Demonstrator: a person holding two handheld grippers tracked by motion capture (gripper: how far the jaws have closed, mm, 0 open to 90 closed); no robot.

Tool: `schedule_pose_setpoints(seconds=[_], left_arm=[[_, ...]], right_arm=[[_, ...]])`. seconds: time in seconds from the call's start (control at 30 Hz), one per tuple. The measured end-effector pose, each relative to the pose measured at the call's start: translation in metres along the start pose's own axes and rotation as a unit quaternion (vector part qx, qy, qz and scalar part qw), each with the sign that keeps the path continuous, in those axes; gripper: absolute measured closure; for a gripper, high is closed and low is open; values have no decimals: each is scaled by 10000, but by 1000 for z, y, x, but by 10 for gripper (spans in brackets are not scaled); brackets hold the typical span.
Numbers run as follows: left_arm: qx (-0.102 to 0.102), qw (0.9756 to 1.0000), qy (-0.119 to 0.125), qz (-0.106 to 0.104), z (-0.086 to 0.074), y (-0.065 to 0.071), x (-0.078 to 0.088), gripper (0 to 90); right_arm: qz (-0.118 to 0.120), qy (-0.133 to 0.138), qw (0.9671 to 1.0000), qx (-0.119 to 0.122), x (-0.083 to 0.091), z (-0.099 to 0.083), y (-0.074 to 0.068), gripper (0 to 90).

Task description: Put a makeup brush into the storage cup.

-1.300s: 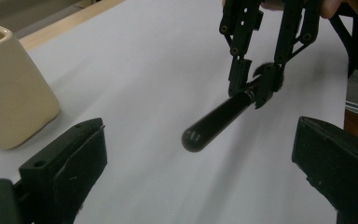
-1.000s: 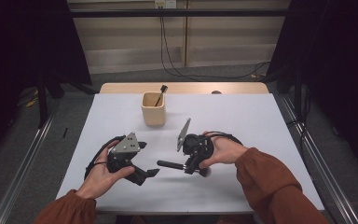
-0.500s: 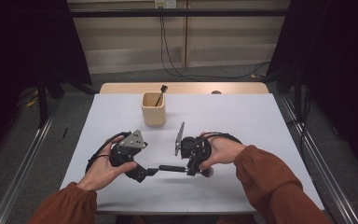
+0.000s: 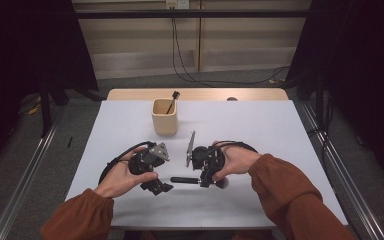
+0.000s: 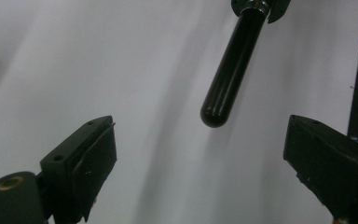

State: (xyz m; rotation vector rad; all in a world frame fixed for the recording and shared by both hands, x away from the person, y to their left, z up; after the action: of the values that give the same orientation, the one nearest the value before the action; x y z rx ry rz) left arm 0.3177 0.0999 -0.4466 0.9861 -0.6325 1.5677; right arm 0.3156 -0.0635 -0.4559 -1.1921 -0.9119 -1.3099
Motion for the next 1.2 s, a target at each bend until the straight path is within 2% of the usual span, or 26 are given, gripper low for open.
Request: schedule_pose_setpoints(seconds=[0.03, 0.17, 0.2, 0.3, 0.33, 0.37, 0.4, 0.47, 0.5, 0.57, 0.67, 0.73, 0.77, 0.83, 0.97, 1.07, 1.1, 1.13, 1.17, 1.2], left_arm=[[42, 10000, 39, -48, 1, -1, -2, 108], [4, 9994, -281, -220, 1, 0, -9, 109], [-25, 9990, -336, -296, 2, 1, -10, 108], [-177, 9984, -427, -335, 3, 4, -12, 104], [-157, 9977, -441, -494, 4, 6, -12, 104], [-216, 9972, -450, -554, 4, 6, -11, 105], [-271, 9977, -418, -459, 4, 7, -12, 104], [-299, 9974, -473, -454, 4, 7, -13, 106], [-288, 9979, -459, -360, 4, 7, -13, 106], [-288, 9976, -504, -384, 3, 7, -15, 120], [-335, 9978, -419, -392, 5, 7, -15, 201], [-365, 9981, -331, -361, 6, 5, -14, 304], [-370, 9982, -324, -342, 6, 4, -13, 306], [-331, 9980, -316, -444, 6, 4, -14, 367], [-347, 9972, -293, -587, 7, 5, -18, 433], [-265, 9964, -259, -763, 9, 5, -23, 487], [-54, 9972, -101, -739, 10, 8, -27, 503], [-346, 9959, -295, -785, 9, 3, -27, 519], [-392, 9953, -333, -825, 8, 2, -27, 539], [-262, 9959, -234, -835, 9, 4, -29, 547]], right_arm=[[-10, -9, 10000, 13, 0, 0, 0, 722], [36, -37, 10000, 13, -1, -1, 1, 722], [37, -35, 10000, 11, -1, -1, 2, 722], [47, -1, 10000, 28, -2, 0, 3, 722], [59, -7, 10000, 58, -2, 0, 3, 722], [48, -14, 10000, 60, -3, 0, 2, 722], [53, -1, 10000, 53, -4, 1, 1, 722], [66, 27, 9999, 114, -5, 1, 0, 722], [82, 35, 9999, 107, -6, 2, 0, 722], [77, 11, 9999, 130, -6, 2, 0, 722], [89, 27, 9999, 81, -6, 2, 0, 722], [77, 57, 9999, 118, -6, 2, 1, 722], [84, 62, 9999, 117, -5, 2, 1, 722], [108, 87, 9999, 58, -5, 2, 0, 722], [103, 153, 9998, 92, -6, 2, 0, 722], [66, 165, 9997, 188, -7, 3, -1, 722], [81, 212, 9995, 211, -7, 4, -1, 722], [85, 179, 9997, 161, -6, 4, -2, 722], [44, 229, 9995, 191, -6, 4, -1, 722], [42, 231, 9995, 201, -7, 3, -1, 722]])
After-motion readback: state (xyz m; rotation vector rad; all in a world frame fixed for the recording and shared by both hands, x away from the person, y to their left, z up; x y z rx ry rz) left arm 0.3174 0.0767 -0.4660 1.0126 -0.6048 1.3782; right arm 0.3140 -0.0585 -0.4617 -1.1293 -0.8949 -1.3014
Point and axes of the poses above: each handheld gripper's, and its own axes: x roughly backward along the jaws, z roughly out of its top, y roughly to its right, the point moved 5 cm from there along -x, roughly forward along the jaws, and after that the axes turned 2 degrees about -z, right-handed, at the moved point
